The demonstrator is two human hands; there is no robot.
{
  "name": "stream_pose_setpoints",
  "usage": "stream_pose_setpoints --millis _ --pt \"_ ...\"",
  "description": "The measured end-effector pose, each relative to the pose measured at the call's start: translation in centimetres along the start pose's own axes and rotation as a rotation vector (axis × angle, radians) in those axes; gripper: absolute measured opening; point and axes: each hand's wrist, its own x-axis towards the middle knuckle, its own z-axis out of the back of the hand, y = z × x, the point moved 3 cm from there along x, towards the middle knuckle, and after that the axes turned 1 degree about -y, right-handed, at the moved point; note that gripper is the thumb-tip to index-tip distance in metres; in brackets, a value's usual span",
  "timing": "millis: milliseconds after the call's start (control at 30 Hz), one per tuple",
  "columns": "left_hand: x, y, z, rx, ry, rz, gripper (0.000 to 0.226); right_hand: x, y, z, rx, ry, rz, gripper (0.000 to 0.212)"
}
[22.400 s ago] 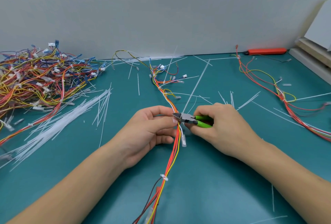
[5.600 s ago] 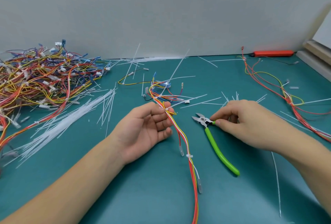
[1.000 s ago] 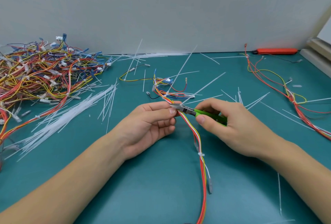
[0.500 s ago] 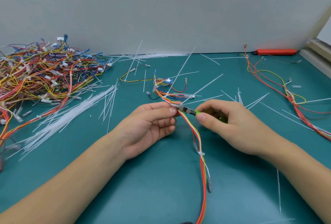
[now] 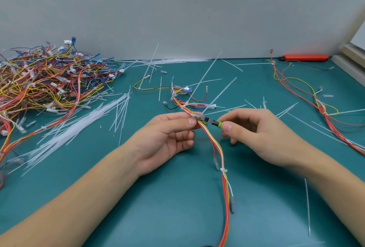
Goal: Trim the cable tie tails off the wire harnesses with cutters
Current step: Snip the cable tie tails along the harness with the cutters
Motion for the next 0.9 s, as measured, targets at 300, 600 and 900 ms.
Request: stream_pose_setpoints --millis 300,600,900 --pt "0.04 0.05 0.18 0.001 0.017 0.015 0.036 -0.19 0.13 -0.11 -0.241 -0.1 0.159 0.024" --pt "0.11 0.05 0.2 -0.006 0.038 0.013 0.027 -0.03 0.09 -0.25 -0.244 -0.1 0.154 0.021" --pt "0.06 0.04 0.11 -0.005 0.029 0.011 0.032 -0.13 -0.2 -0.23 -0.308 -0.085 0.177 0.034"
